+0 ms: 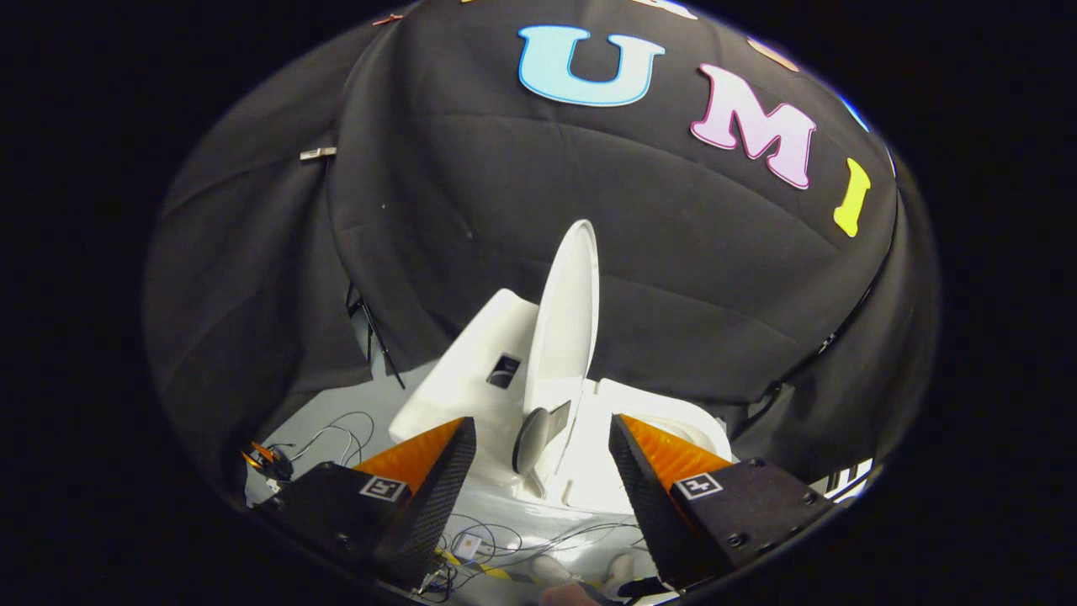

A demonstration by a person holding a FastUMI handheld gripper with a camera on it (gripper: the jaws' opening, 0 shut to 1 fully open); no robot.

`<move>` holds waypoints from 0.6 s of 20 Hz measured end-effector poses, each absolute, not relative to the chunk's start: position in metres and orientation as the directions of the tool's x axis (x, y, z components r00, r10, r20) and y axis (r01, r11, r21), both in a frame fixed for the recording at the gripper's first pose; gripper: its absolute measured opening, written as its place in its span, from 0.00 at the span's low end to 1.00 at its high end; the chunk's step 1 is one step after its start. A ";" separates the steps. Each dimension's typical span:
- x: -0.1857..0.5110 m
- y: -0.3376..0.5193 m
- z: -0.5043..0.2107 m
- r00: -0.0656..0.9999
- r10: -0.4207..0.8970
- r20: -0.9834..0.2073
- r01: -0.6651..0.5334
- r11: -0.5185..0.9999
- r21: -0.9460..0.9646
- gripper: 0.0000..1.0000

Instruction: Open the toilet lid.

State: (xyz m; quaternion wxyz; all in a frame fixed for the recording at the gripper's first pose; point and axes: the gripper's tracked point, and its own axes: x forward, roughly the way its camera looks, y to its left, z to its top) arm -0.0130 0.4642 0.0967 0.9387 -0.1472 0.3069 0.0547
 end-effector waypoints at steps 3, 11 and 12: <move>-0.013 0.464 0.117 0.810 0.072 -0.582 -0.200 0.967 -0.158 0.99; 0.002 0.397 0.180 0.844 0.150 -0.515 -0.168 0.986 0.010 1.00; 0.003 0.382 0.183 0.846 0.148 -0.512 -0.155 0.987 0.029 1.00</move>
